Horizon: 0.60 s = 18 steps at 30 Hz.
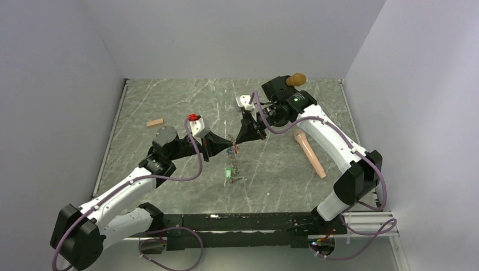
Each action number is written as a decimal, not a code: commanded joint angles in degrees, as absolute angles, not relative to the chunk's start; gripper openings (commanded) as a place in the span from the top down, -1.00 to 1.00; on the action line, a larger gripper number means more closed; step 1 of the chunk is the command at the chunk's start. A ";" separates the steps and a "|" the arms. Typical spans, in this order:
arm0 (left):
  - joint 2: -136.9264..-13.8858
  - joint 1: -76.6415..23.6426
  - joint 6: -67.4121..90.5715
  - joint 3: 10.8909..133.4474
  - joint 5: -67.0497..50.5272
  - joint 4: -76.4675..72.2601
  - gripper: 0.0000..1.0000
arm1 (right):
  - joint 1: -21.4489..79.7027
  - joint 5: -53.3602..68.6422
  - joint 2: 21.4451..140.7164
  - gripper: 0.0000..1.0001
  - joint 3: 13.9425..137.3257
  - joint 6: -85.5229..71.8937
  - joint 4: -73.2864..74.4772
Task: Put the keys on the keyring
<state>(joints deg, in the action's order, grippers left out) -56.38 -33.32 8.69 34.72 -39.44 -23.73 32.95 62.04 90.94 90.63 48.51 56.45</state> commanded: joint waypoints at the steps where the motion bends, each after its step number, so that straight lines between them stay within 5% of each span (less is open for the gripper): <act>1: -56.88 -33.24 7.88 37.21 -41.41 -25.28 1.00 | 32.60 66.96 89.57 1.00 90.88 50.63 56.86; 18: -56.71 -32.80 7.91 37.89 -42.80 -24.60 1.00 | 32.75 64.36 90.34 1.00 89.08 49.35 54.94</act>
